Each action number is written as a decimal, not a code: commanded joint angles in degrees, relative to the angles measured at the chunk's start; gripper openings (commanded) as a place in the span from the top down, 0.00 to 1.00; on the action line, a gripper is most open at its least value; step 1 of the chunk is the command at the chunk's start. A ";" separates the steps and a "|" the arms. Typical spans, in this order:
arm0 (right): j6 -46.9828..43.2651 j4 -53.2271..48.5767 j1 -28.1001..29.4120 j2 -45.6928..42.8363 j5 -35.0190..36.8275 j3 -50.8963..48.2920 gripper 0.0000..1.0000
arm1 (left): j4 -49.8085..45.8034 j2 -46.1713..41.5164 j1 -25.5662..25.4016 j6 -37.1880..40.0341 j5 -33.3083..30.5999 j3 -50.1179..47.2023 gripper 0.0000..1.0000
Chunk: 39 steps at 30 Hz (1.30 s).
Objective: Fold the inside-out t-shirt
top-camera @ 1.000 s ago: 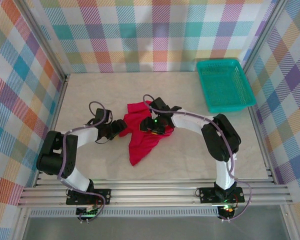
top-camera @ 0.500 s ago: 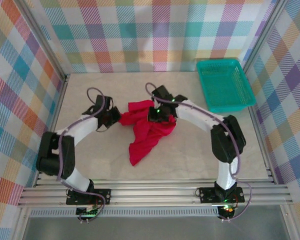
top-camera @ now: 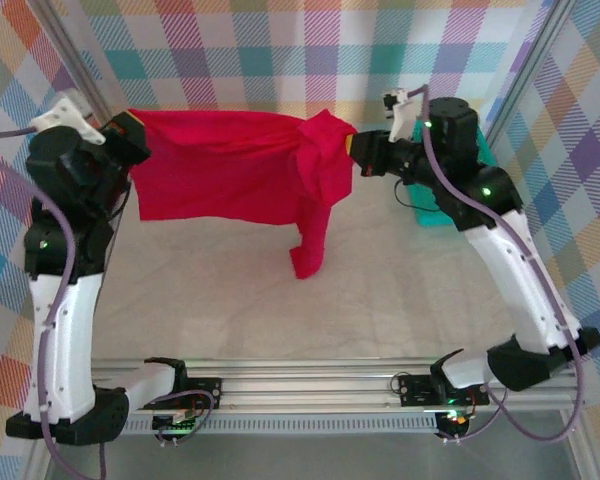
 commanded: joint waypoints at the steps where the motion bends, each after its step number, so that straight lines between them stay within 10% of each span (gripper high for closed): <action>1: -3.35 5.15 0.00 -4.80 -0.18 -2.70 1.00 | -5.94 -0.60 0.06 2.90 -2.19 3.55 1.00; 10: -3.31 -1.92 -1.61 -5.51 3.54 1.66 1.00 | -8.30 -2.66 0.06 4.89 -4.42 3.88 1.00; 19: 3.14 -0.78 -11.09 21.64 -7.57 2.76 1.00 | 2.33 12.74 0.40 1.80 -2.97 -18.64 1.00; 24: 5.43 -20.44 -14.63 50.01 -2.90 34.63 0.42 | 2.04 32.19 3.62 0.75 -4.06 -13.95 1.00; 28: 2.92 -41.65 -14.22 64.03 -0.21 61.81 0.33 | -4.09 38.83 3.82 2.05 -1.92 -9.13 0.59; 31: -1.71 -42.65 -10.94 60.56 3.24 54.09 0.33 | -1.05 34.46 3.67 1.27 0.75 -16.11 0.39; 39: -2.50 -9.25 -6.24 41.69 5.27 6.35 0.33 | 8.67 25.58 -0.16 -3.82 13.32 -34.41 0.39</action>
